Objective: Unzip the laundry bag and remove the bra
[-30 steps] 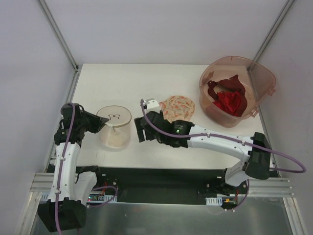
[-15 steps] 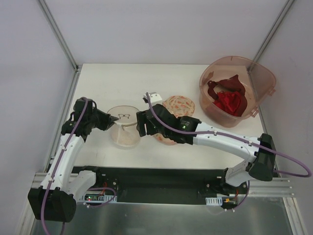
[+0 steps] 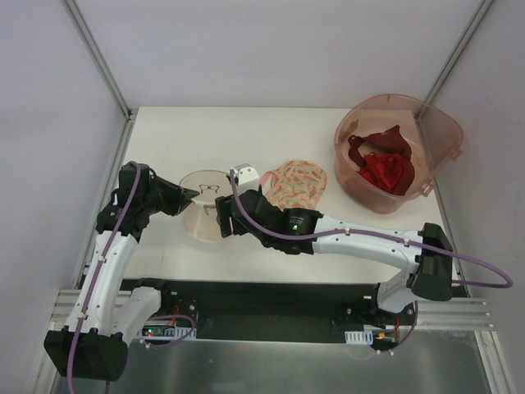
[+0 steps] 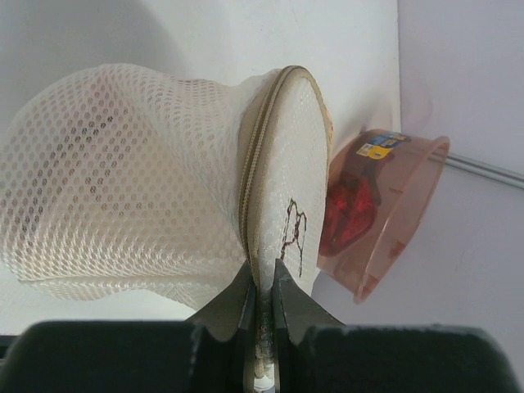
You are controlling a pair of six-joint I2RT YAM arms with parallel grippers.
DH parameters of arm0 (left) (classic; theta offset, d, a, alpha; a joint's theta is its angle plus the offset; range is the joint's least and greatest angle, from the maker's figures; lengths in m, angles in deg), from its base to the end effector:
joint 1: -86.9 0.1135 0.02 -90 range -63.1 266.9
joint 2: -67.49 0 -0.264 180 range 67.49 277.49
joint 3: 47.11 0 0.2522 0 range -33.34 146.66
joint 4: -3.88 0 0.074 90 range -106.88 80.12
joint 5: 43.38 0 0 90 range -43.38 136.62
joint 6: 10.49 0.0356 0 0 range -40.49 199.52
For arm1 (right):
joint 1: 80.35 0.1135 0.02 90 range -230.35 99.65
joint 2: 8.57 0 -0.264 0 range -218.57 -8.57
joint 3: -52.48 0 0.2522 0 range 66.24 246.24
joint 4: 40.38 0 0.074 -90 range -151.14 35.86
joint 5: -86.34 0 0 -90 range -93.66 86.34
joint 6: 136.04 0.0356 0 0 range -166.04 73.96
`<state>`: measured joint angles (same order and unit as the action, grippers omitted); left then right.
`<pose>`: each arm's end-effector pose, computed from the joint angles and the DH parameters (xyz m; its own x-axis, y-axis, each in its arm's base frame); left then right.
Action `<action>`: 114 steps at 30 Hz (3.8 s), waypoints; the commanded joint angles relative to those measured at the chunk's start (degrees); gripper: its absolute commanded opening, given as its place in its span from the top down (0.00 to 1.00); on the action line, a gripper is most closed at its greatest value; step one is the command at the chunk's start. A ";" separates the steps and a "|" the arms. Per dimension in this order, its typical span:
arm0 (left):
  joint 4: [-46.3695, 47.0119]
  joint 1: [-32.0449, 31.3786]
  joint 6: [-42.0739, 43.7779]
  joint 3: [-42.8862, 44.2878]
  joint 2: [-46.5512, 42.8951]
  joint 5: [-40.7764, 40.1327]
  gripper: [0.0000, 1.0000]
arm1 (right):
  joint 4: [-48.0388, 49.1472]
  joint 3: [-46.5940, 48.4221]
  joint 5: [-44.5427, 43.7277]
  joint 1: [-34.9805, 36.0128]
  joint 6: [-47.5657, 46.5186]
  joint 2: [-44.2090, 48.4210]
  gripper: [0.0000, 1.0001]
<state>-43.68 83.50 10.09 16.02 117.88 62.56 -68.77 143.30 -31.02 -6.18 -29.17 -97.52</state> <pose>0.1856 -0.0208 0.3107 -0.4644 -0.8742 -0.1418 -0.4345 0.3644 -0.8237 0.1144 0.3436 0.3385 -0.3320 -0.2260 -0.9158 -0.6750 0.7351 0.0633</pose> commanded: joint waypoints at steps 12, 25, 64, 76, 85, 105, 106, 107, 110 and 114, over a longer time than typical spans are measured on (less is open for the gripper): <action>-4.69 -0.38 -18.37 2.49 0.32 6.11 1.00 | 6.46 4.51 -1.82 2.73 -4.91 -2.64 0.36; -4.61 -0.29 -18.02 2.93 1.64 7.70 1.00 | 8.48 6.52 -3.14 3.26 -7.10 -4.39 0.44; -4.61 0.59 -17.14 0.29 0.50 6.64 1.00 | 8.13 4.50 7.04 -1.83 -42.53 -5.35 0.49; -1.79 0.59 13.76 6.97 3.84 7.96 0.11 | 4.44 -1.81 24.16 -9.82 -47.35 4.83 0.99; 1.45 0.41 52.53 11.46 1.30 14.97 0.01 | -6.27 0.28 44.66 -20.20 -55.01 7.30 0.99; 24.84 -0.99 83.21 -5.59 -16.73 40.38 0.11 | -14.81 8.72 57.76 -23.28 -52.37 3.08 0.99; 24.84 -1.08 86.36 -6.20 -17.16 41.26 0.11 | -15.07 8.90 58.03 -23.37 -52.28 2.99 0.99; 24.84 -1.26 87.00 -6.82 -17.34 41.62 0.11 | -15.16 9.07 58.11 -23.46 -52.28 2.90 0.99; 24.14 -1.43 88.06 -7.35 -17.26 42.41 0.11 | -15.25 9.34 58.46 -23.81 -52.02 2.55 0.99; 22.91 -3.19 88.76 -7.70 -15.59 42.51 0.11 | -15.78 10.48 58.99 -23.99 -51.84 1.41 0.99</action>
<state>-21.76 81.90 94.30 8.74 101.38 101.82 -85.03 149.94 24.55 -29.83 -81.43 -95.29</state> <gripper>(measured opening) 0.890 0.025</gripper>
